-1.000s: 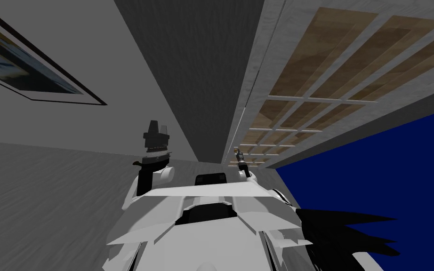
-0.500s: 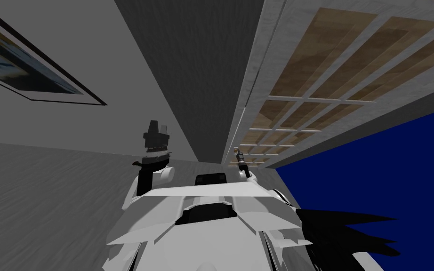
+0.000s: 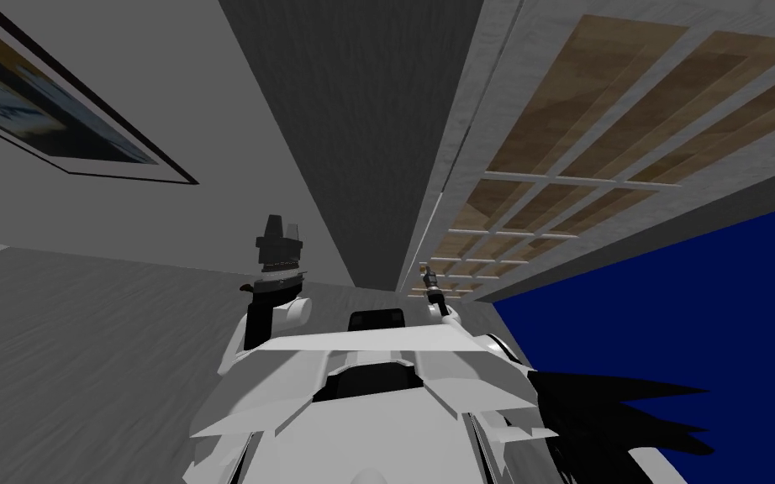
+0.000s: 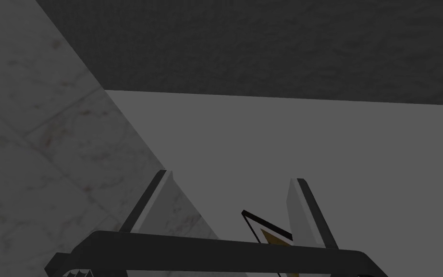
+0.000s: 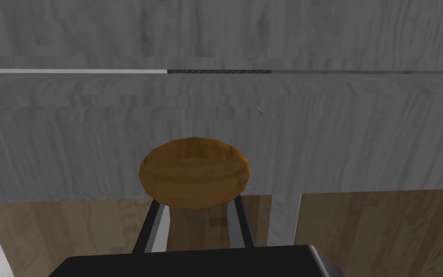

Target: Pull the door open

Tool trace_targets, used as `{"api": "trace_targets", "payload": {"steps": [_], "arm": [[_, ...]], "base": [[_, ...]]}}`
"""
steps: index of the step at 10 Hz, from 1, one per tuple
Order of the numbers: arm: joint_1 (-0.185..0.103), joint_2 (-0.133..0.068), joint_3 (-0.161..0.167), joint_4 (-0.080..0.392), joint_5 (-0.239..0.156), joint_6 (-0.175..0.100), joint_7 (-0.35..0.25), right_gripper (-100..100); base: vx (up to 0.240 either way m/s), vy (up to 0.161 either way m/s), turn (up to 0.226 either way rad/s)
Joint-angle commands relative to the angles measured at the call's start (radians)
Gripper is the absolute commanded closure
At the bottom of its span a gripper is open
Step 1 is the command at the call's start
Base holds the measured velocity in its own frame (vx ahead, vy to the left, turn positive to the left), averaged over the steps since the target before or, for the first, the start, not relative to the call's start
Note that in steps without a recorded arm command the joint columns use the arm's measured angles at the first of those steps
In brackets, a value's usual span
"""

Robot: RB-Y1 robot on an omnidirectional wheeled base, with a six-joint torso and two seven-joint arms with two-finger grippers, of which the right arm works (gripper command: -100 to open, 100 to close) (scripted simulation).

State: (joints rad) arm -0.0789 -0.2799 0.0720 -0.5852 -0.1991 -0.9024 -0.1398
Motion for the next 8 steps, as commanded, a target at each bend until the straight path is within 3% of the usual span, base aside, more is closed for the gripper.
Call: {"api": "trace_targets", "payload": {"steps": [1, 6, 8], "arm": [[-0.006, 0.012, 0.011, 0.002, -0.001, -0.007, -0.041, 100], [-0.015, 0.015, 0.014, 0.015, -0.022, -0.009, -0.151, 100], [-0.015, 0.015, 0.014, 0.015, -0.022, -0.009, -0.163, 100]], "base": [[-0.047, -0.005, 0.072], [-0.05, -0.004, 0.044], [-0.033, 0.001, 0.038]]}}
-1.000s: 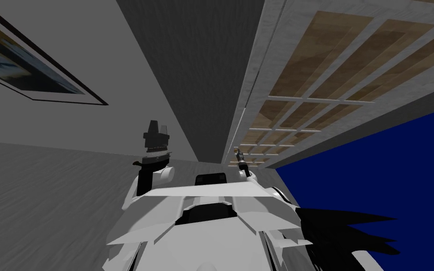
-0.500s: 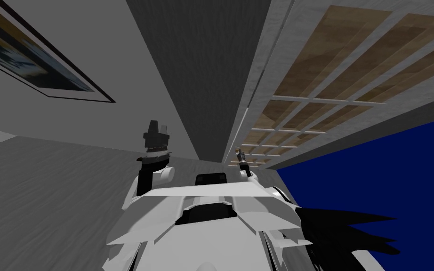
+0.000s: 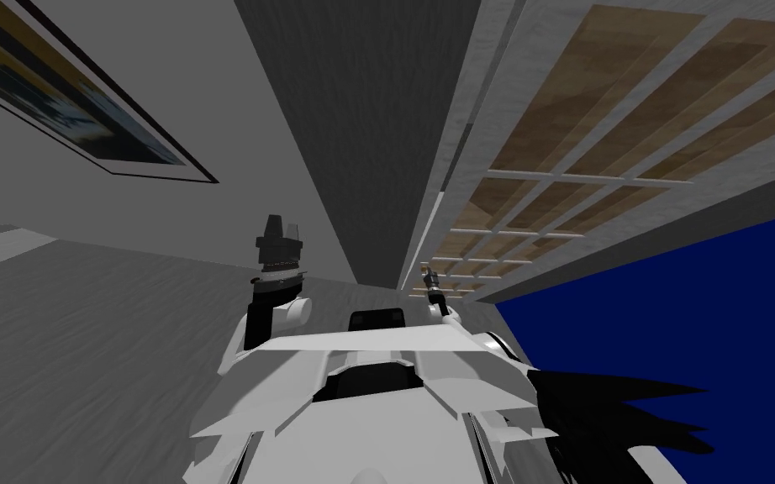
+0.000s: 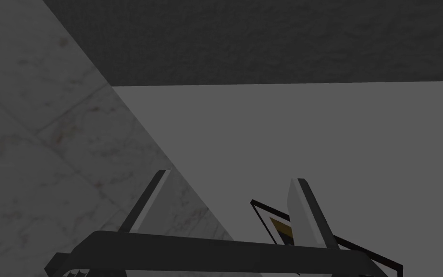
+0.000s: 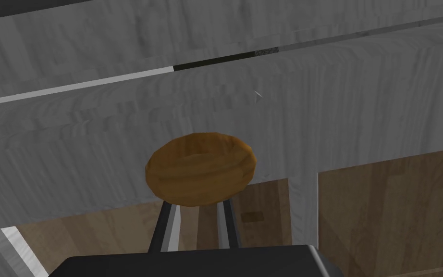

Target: Pull the door open

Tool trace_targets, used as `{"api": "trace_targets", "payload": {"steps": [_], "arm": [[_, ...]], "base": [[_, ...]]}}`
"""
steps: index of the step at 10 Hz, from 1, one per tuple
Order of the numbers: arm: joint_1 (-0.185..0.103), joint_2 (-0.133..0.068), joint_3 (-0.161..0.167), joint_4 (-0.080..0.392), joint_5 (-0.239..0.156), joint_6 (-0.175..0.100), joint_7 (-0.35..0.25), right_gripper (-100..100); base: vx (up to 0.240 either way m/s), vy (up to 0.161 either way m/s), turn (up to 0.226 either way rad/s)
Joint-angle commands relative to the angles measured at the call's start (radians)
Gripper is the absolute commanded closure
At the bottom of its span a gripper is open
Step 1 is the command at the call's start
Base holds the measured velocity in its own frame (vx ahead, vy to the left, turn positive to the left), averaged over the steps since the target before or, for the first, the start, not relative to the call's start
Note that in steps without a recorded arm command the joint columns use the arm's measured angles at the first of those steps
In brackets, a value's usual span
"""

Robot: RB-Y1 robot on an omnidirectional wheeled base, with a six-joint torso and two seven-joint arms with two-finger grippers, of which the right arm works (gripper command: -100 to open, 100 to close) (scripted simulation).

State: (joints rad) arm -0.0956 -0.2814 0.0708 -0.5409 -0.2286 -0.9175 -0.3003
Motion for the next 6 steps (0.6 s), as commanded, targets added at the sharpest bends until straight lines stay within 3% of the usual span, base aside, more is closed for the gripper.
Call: {"api": "trace_targets", "payload": {"steps": [1, 3, 6], "arm": [[0.001, 0.016, 0.015, -0.03, 0.008, 0.006, -0.002, 100], [-0.001, 0.017, 0.016, -0.026, 0.001, 0.006, -0.038, 100], [-0.001, 0.017, 0.016, -0.025, 0.001, 0.006, -0.038, 100]], "base": [[-0.006, -0.001, -0.012], [-0.016, 0.004, 0.027], [-0.013, -0.004, 0.009]]}}
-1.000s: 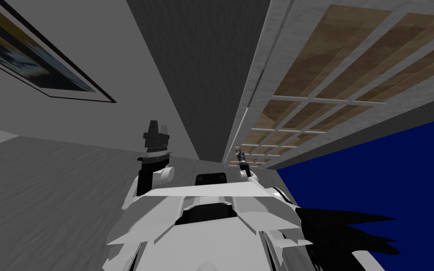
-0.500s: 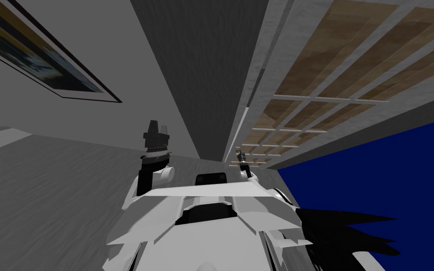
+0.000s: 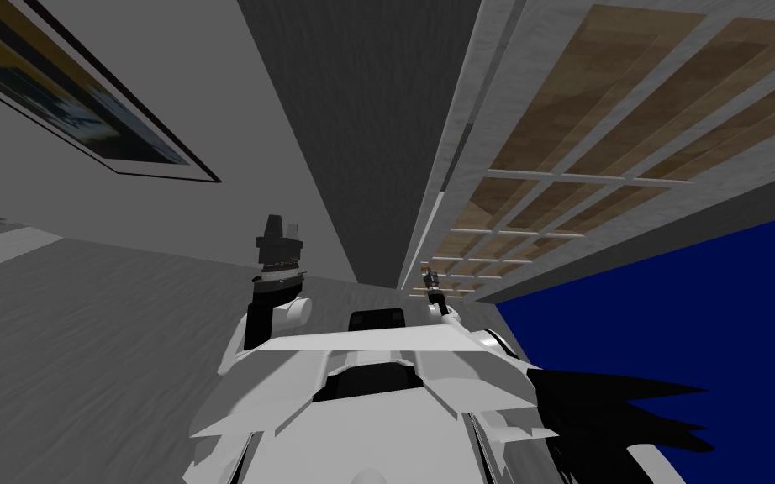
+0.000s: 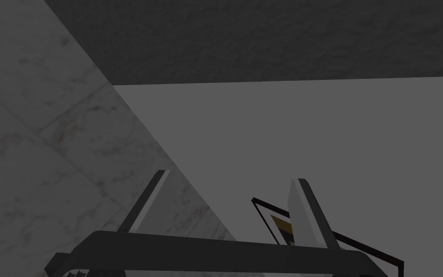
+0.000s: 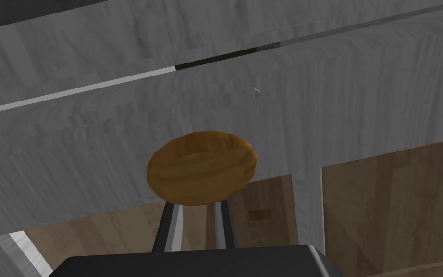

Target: Pull the door open

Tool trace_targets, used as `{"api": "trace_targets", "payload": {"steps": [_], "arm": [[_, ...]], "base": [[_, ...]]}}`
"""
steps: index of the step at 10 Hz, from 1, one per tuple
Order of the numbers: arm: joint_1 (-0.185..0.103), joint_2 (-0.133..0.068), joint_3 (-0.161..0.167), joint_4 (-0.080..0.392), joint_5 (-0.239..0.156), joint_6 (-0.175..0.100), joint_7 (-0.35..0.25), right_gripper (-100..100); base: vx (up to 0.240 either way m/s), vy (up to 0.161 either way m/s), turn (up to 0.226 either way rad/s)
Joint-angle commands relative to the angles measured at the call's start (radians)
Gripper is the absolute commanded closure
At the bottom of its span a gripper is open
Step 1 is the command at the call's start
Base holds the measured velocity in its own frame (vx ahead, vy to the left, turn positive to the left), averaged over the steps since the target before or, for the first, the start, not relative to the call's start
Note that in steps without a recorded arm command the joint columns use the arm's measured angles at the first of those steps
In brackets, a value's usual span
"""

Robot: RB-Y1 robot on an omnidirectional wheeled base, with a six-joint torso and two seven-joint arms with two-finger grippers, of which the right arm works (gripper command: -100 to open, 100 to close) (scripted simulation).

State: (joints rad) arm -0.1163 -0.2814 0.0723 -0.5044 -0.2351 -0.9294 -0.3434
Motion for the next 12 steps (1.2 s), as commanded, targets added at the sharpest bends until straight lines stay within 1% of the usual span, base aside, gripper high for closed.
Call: {"api": "trace_targets", "payload": {"steps": [1, 2, 3, 4, 5, 6, 9, 10, 11, 12], "arm": [[0.019, 0.017, 0.015, -0.05, 0.008, 0.018, 0.005, 100], [0.019, 0.017, 0.015, -0.062, 0.008, 0.018, 0.005, 100], [0.019, 0.017, 0.015, -0.062, 0.008, 0.018, 0.005, 100], [0.016, 0.017, 0.016, -0.058, 0.001, 0.017, -0.031, 100], [0.016, 0.017, 0.016, -0.058, 0.001, 0.017, -0.031, 100], [0.013, 0.018, 0.017, -0.054, -0.006, 0.016, -0.07, 100], [0.013, 0.018, 0.017, -0.054, -0.006, 0.016, -0.07, 100], [0.01, 0.019, 0.018, -0.049, -0.013, 0.015, -0.11, 100], [0.01, 0.019, 0.018, -0.049, -0.013, 0.015, -0.11, 100], [0.006, 0.02, 0.019, -0.044, -0.021, 0.015, -0.15, 100]], "base": [[0.0, 0.0, 0.0], [0.0, 0.0, 0.0], [-0.002, 0.004, 0.014], [-0.03, -0.002, 0.065], [-0.032, -0.014, 0.017], [-0.049, -0.008, 0.058], [-0.022, 0.0, 0.007], [-0.037, -0.015, 0.101], [-0.036, -0.024, 0.031], [-0.05, -0.02, 0.047]]}}
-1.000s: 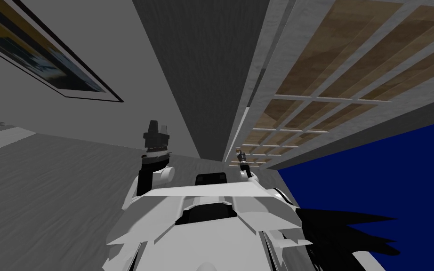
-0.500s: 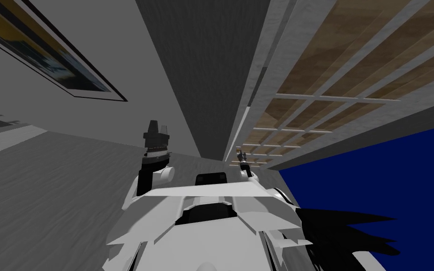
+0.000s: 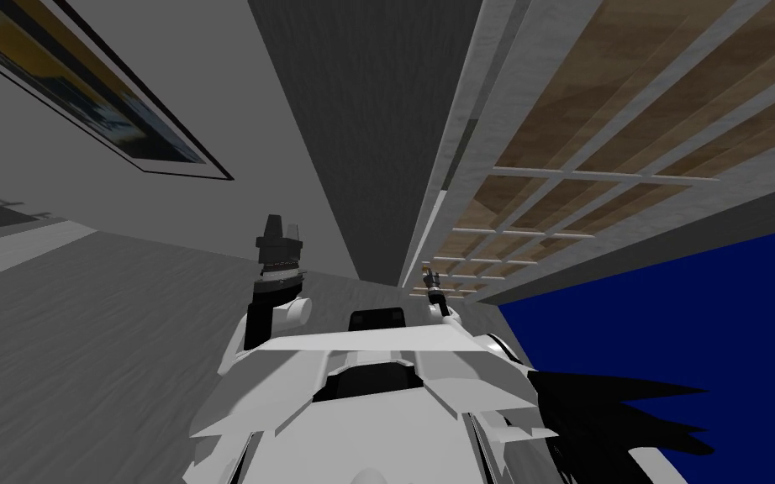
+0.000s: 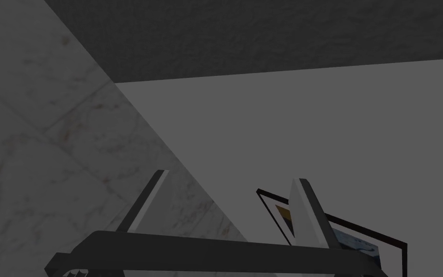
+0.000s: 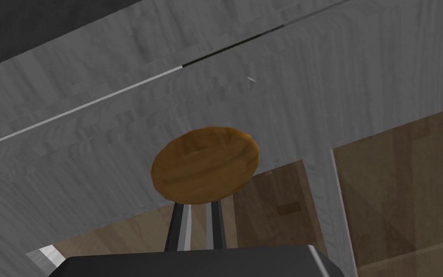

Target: Pull the door open

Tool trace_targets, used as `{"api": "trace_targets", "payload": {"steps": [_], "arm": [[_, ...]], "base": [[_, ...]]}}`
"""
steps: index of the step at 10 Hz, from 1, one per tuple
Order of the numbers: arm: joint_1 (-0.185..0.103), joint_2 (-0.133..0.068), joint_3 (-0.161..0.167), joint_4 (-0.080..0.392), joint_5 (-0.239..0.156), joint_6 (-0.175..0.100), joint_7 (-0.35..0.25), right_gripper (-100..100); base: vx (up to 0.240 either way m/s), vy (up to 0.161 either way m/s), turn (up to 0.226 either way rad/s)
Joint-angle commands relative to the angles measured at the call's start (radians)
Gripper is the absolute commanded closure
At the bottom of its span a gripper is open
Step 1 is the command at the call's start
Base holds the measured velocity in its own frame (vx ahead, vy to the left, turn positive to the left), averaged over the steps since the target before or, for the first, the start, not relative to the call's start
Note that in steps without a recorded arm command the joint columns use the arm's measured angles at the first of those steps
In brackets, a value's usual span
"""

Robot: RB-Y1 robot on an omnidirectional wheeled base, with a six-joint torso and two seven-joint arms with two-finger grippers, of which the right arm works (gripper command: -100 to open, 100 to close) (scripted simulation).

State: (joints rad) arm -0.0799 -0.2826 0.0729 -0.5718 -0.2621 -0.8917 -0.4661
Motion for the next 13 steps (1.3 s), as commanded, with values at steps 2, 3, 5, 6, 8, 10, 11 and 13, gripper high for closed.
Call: {"api": "trace_targets", "payload": {"steps": [2, 3, 5, 6, 8, 10, 11, 13], "arm": [[-0.03, 0.021, 0.018, 0.023, 0.006, -0.023, -0.027, 100], [-0.03, 0.021, 0.018, 0.016, 0.006, -0.023, -0.027, 100], [-0.034, 0.022, 0.019, 0.028, -0.002, -0.024, -0.068, 100], [-0.034, 0.022, 0.019, 0.028, -0.002, -0.024, -0.068, 100], [-0.031, 0.022, 0.019, 0.008, -0.002, -0.021, -0.068, 100], [-0.038, 0.023, 0.021, 0.033, -0.01, -0.025, -0.109, 100], [-0.041, 0.024, 0.022, 0.038, -0.019, -0.025, -0.135, 100], [-0.049, 0.004, 0.012, 0.079, -0.041, -0.026, -0.187, -100]], "base": [[-0.035, 0.004, 0.03], [0.0, 0.004, -0.015], [-0.041, -0.011, 0.044], [-0.02, -0.01, 0.035], [-0.007, 0.004, -0.007], [-0.008, -0.004, 0.036], [-0.078, -0.019, 0.131], [-0.051, -0.039, -0.035]]}}
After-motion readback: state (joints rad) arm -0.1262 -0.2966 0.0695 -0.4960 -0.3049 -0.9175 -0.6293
